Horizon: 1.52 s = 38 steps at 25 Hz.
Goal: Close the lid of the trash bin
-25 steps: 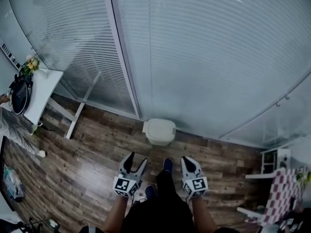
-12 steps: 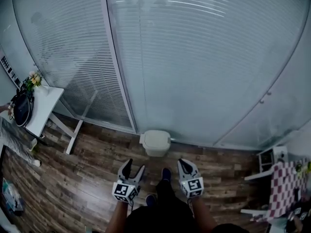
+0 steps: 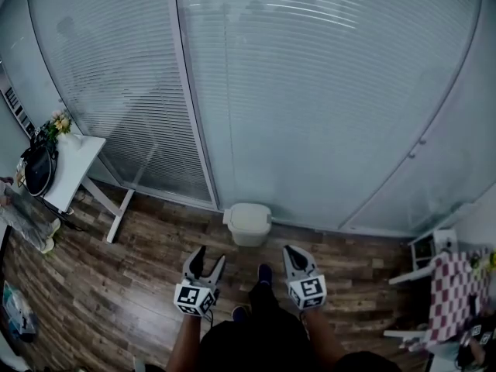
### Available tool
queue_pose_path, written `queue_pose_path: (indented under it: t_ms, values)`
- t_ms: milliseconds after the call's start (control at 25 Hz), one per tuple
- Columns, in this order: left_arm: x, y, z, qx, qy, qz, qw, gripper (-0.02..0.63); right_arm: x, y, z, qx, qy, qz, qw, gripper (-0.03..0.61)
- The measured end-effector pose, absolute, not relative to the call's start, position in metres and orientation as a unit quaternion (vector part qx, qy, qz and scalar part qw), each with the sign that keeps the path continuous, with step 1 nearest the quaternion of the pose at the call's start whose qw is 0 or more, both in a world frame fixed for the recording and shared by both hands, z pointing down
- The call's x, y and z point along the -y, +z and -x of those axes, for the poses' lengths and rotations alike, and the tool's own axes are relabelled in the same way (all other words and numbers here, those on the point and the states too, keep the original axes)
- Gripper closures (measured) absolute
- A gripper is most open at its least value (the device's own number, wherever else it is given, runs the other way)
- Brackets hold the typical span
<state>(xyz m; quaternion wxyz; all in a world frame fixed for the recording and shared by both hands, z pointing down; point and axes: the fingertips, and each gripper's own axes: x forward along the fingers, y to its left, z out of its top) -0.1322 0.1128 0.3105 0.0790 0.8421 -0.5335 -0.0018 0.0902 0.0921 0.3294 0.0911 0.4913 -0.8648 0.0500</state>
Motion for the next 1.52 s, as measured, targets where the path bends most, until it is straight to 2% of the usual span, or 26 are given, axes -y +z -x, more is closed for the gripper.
queue_pose_path:
  t_ms: [360,760,1520]
  values:
    - [-0.139,0.301,0.121,0.527,-0.013,-0.845,0.084,0.357,-0.114,0.312,-0.094,0.866,0.024,-0.494,0.072,0.572]
    - [-0.151,0.301,0.151,0.550,-0.013,-0.831,0.079,0.357,-0.123,0.316,-0.086,0.869,0.021,-0.481,0.115,0.572]
    - [-0.137,0.291,0.147,0.563,-0.017,-0.824,0.066,0.357,-0.100,0.313,-0.080,0.871,0.023,-0.480,0.101,0.572]
